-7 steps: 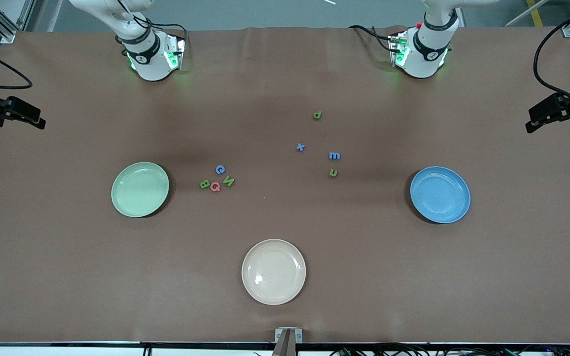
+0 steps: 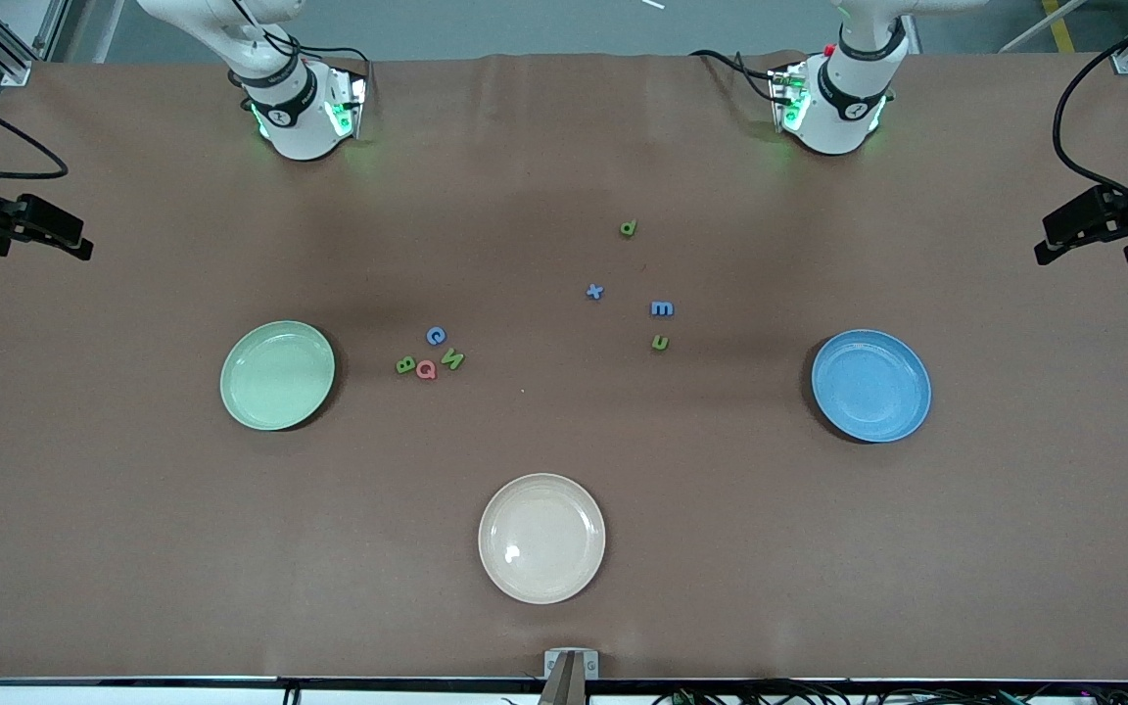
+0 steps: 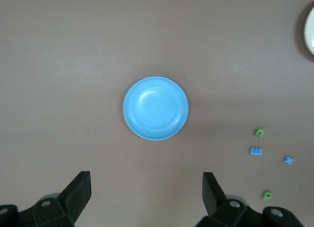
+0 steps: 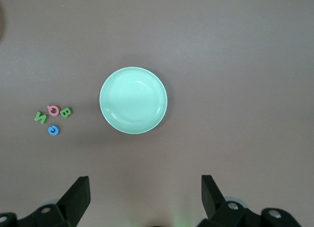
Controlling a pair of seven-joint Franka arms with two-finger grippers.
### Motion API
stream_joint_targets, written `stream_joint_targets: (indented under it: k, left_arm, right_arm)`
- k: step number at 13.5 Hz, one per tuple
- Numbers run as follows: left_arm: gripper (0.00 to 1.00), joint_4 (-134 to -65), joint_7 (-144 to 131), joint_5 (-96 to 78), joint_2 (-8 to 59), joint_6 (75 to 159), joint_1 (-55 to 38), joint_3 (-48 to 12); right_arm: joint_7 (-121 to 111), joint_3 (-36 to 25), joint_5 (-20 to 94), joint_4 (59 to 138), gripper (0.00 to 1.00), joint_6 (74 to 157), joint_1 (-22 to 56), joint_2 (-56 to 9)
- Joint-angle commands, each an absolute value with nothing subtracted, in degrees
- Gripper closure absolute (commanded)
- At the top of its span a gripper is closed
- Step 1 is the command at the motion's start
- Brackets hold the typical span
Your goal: Sort upper and lower case letters into plates
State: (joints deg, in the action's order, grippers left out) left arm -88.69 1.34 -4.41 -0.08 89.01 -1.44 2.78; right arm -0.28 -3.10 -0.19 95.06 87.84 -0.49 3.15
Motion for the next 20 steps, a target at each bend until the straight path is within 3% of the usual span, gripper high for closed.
stream_joint_targets:
  k: [1, 6, 9, 16, 20]
  left_arm:
    - [0.0, -88.77, 1.32, -6.59, 0.7, 87.37, -2.01, 2.64]
    - [0.0, -89.21, -10.95, -9.49, 8.16, 89.55, -7.81, -4.29]
    - [0.0, -90.96, -22.64, -8.97, 13.17, 94.99, -15.09, -5.19]
    - [0.0, -103.07, -38.67, -0.88, 21.0, 122.75, -28.9, -5.19]
    - [0.0, -110.38, -38.58, 2.64, 25.3, 134.73, -30.5, -5.45]
  right_arm:
    - [0.26, -3.08, -0.26, 96.94, 0.0, 88.86, 0.18, 5.1]
    - [0.44, -3.08, -0.18, 96.86, 0.0, 89.56, 0.09, 5.18]
    - [1.22, -3.16, 0.52, 96.68, 0.0, 89.91, 0.0, 5.19]
    - [0.36, -3.25, 0.62, 96.77, 0.0, 89.65, 0.17, 5.1]
    - [-1.4, -3.16, 0.18, 96.77, 0.0, 89.3, 0.18, 5.01]
